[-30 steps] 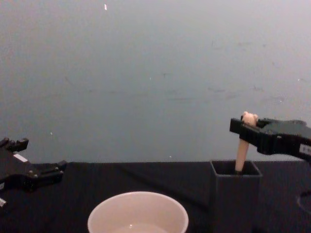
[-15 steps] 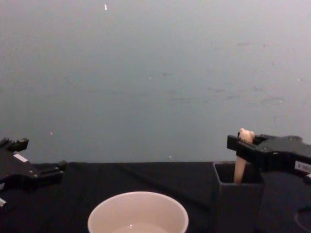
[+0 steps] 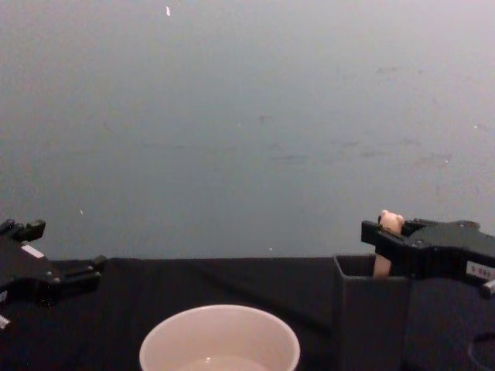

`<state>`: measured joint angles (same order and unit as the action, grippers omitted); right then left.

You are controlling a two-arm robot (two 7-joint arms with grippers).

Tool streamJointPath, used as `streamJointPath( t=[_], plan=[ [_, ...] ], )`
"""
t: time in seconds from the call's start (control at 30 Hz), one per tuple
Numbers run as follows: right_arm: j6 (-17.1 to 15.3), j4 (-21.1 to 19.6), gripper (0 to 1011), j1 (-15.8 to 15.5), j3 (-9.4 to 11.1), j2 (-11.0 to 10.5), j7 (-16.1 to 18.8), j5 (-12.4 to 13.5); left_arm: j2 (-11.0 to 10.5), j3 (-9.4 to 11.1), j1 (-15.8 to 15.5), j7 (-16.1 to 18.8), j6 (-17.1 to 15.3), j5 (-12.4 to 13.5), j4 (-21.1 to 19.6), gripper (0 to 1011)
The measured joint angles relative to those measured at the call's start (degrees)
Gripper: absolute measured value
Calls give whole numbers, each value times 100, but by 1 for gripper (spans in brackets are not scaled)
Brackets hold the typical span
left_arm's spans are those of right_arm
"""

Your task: Pick up the stirring spoon with one hand, stir inside the cup, then place it back in its original position.

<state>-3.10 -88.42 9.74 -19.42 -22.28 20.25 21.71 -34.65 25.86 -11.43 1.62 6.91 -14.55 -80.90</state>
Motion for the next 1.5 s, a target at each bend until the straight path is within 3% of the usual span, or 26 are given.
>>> streamJointPath(
  t=[0.33,1.13,1.37,1.5],
  plan=[
    [0,-5,226,4,3,-5,0,11,0,0,0,0,0,0,0,1001],
    [9,-13,957,3,4,-10,9,28,0,0,0,0,0,0,0,1001],
    [12,-13,1000,3,7,-9,12,29,0,0,0,0,0,0,0,1001],
    [161,-91,1002,4,115,33,38,100,0,0,0,0,0,0,0,1001]
  ],
)
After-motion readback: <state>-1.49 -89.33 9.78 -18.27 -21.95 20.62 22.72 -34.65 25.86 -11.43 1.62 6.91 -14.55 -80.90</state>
